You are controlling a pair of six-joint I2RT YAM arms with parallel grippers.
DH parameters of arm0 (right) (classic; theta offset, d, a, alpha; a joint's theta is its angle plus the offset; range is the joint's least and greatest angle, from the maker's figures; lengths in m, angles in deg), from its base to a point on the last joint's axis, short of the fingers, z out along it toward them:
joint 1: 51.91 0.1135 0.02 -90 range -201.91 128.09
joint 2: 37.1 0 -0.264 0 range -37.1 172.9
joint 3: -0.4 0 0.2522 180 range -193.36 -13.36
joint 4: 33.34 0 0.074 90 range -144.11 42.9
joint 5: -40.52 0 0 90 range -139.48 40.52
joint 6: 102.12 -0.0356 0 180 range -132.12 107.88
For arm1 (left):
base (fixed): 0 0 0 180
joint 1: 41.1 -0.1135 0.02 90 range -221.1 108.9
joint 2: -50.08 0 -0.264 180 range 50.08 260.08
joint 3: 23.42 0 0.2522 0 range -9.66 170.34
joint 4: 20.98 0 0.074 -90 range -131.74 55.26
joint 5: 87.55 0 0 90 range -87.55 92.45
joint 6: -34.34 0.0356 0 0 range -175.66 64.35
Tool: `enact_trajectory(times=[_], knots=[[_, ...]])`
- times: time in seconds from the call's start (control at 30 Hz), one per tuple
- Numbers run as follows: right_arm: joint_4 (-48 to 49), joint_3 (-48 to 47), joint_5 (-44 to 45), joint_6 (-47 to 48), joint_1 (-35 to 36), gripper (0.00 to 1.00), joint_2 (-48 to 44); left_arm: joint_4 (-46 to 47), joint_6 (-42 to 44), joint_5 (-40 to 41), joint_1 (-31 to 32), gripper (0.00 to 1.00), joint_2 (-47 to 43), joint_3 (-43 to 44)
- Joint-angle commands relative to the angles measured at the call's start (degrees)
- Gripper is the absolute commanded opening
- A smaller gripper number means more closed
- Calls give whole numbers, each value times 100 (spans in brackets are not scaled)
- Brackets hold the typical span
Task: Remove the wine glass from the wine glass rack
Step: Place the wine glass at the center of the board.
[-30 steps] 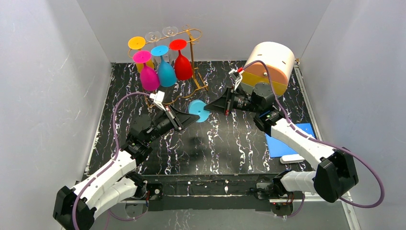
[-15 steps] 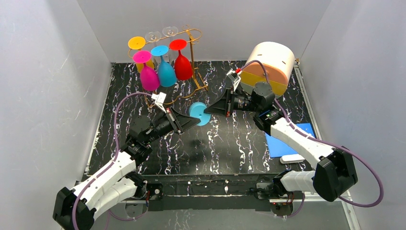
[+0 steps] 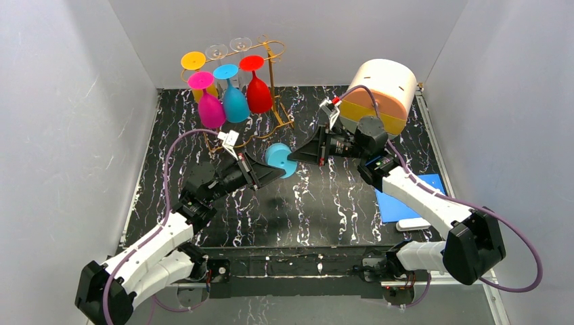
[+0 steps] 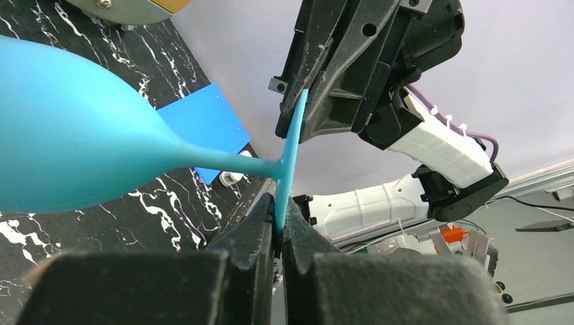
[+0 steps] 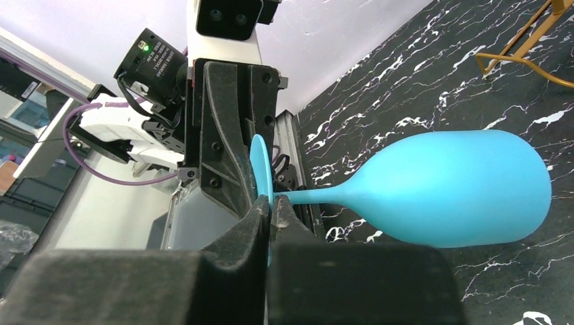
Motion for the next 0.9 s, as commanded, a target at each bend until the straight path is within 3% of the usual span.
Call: enact_trajectory(times=[0.0,0.1,0.17,0.27,0.4,0.53,0.67,0.77,0.87], knots=[[314,-201,48,64,16,15,-176,-326,584,-193,15,0,-28,319],[189,-194,239,140,13,43,-294,-1542,1708,-519,15,0,-136,826],[16,-215,338,255,14,50,-389,-2230,2391,-505,15,0,-327,1009],[-469,-283,764,513,2,73,-616,-2702,2944,-465,15,0,-621,1003],[-1510,-407,2154,881,-7,87,-970,-3270,3558,-925,15,0,-640,1031],[-2462,-562,3431,887,-123,92,-1026,-3833,4356,-1435,15,0,-520,1230],[-3111,-932,2810,950,-419,98,-594,-4176,5223,-1859,15,0,-525,1369],[-3655,-1373,3079,439,-485,99,-284,-4180,5632,-2092,15,0,-630,1356],[-3352,-1288,2664,397,-485,99,-359,-4093,5992,-2344,15,0,-670,1279]])
